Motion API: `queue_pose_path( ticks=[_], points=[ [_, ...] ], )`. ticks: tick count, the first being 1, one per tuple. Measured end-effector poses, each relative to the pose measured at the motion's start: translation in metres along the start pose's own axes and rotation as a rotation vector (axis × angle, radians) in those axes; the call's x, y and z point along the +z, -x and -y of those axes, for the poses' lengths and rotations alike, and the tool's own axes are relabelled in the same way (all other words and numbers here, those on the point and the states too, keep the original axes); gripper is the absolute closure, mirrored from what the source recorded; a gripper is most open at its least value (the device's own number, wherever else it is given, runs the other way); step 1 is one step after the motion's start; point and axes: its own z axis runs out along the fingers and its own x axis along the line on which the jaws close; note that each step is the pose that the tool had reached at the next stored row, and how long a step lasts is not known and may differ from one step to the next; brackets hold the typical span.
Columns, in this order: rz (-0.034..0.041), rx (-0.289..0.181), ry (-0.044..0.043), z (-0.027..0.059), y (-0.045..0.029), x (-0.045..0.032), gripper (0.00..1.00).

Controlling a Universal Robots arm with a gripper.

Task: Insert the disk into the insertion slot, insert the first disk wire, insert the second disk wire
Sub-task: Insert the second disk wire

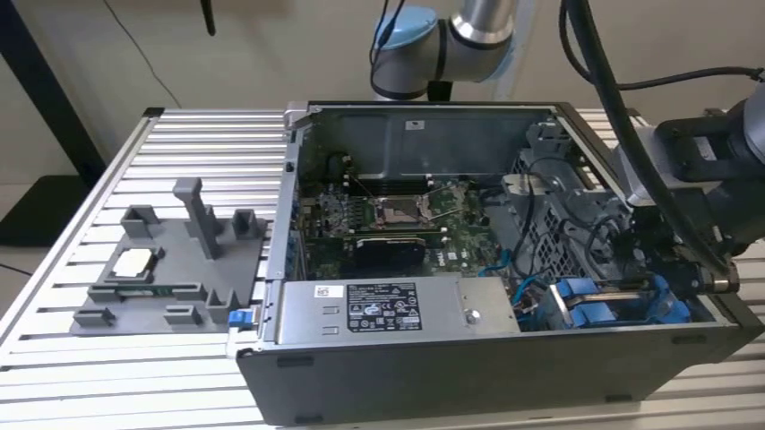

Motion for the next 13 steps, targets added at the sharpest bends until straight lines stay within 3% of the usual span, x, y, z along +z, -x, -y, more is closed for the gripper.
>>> queue_pose_path(
  ticks=[2,5,9,13],
  points=[
    [-0.0016,0.001,0.0016,0.0005,-0.0015,-0.0003,0.84],
    [-0.024,-0.001,0.0021,0.001,-0.0018,0.0007,0.84],
    [-0.0692,-0.004,0.0034,0.001,0.0017,0.0036,0.84],
    [-0.1017,-0.003,0.0115,0.0003,0.0083,0.0076,0.84]
  ],
)
